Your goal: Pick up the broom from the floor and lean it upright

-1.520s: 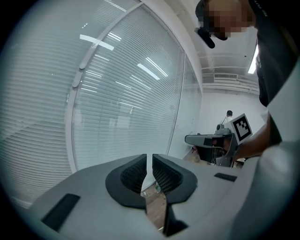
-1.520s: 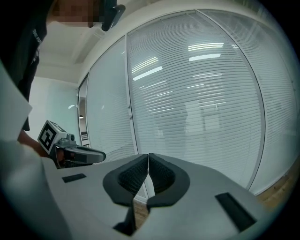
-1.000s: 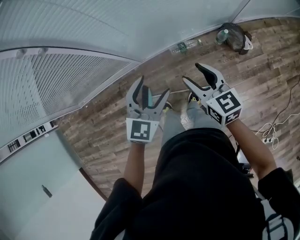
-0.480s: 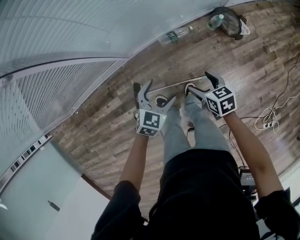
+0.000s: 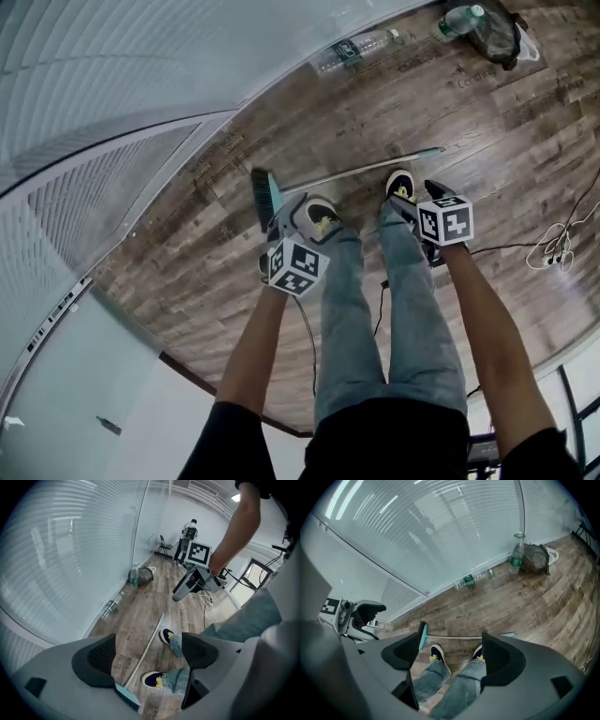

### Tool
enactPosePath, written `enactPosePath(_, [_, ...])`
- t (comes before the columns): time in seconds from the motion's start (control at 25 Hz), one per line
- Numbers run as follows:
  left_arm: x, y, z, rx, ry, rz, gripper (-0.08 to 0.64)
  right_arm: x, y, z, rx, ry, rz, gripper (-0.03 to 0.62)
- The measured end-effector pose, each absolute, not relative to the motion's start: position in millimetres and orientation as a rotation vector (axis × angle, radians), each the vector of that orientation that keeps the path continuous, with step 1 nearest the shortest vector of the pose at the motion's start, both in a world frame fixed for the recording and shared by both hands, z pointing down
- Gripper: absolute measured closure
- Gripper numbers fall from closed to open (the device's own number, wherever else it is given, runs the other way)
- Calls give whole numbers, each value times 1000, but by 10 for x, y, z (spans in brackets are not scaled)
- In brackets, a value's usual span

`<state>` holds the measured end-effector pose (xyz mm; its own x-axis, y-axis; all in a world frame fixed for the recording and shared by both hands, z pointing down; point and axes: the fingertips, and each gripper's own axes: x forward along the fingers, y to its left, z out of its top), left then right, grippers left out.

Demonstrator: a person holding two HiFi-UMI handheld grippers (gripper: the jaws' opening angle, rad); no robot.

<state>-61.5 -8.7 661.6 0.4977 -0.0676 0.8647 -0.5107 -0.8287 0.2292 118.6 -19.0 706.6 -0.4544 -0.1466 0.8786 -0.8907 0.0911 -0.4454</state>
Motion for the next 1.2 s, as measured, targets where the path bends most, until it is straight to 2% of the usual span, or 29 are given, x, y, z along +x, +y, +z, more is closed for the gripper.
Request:
enactPosePath(0.4, [-681, 451, 8457, 2037, -365, 1429, 130, 1029, 150, 8780, 1025, -1557, 1569, 195])
enactPosePath(0.6, [-812, 494, 9291, 2118, -360, 1572, 130, 802, 105, 9272, 1019, -1602, 1582, 195])
enactPosePath(0.92, [-793, 526, 10561, 2117, -339, 1679, 130, 863, 124, 10225, 1118, -1527, 1655, 195])
enactPosePath(1.2, [-714, 746, 11235, 2073, -246, 1779, 130, 987, 138, 10764, 1259, -1457, 1705, 196])
